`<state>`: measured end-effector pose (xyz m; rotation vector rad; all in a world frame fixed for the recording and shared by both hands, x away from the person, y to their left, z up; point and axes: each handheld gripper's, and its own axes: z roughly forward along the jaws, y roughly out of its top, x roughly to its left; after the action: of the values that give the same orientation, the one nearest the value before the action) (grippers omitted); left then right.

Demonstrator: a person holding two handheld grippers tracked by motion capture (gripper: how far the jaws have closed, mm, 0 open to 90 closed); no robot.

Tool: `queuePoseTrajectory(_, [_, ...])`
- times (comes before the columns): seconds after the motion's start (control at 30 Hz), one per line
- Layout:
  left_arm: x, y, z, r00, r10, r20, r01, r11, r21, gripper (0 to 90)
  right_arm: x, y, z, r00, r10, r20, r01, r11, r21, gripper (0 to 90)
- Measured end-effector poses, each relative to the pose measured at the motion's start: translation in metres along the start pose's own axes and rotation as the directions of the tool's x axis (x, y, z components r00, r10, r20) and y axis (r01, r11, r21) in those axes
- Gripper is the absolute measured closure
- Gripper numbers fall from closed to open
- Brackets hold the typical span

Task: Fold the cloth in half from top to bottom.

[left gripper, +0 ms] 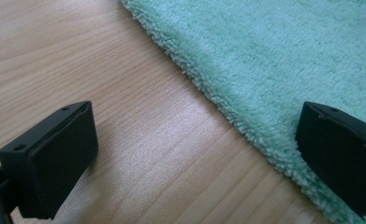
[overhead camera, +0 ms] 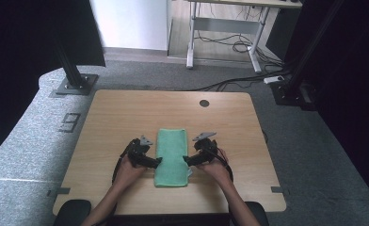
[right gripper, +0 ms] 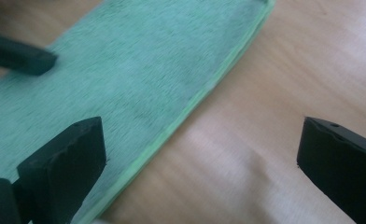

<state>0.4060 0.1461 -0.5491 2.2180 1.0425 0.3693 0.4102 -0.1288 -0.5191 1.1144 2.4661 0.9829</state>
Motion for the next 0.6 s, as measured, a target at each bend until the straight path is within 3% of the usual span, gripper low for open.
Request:
queuePoseTrajectory(0.07, [0.000,0.000,0.000,1.0000,0.000,0.000,0.000,1.0000,0.000,0.0,-0.004,0.005,0.005,0.9999,0.003,0.013,-0.003,1.000,0.002,2.9])
queuePoseTrajectory(0.17, [0.000,0.000,0.000,1.0000,-0.001,0.000,0.001,1.0000,0.000,0.0,-0.010,0.013,0.010,0.9998,0.020,-0.005,-0.020,1.000,-0.007,13.5])
queuePoseTrajectory(0.6, [0.000,0.000,0.000,1.0000,0.000,-0.001,0.000,1.0000,0.000,0.0,-0.030,0.042,0.030,0.9996,0.014,0.023,-0.014,1.000,0.006,26.4])
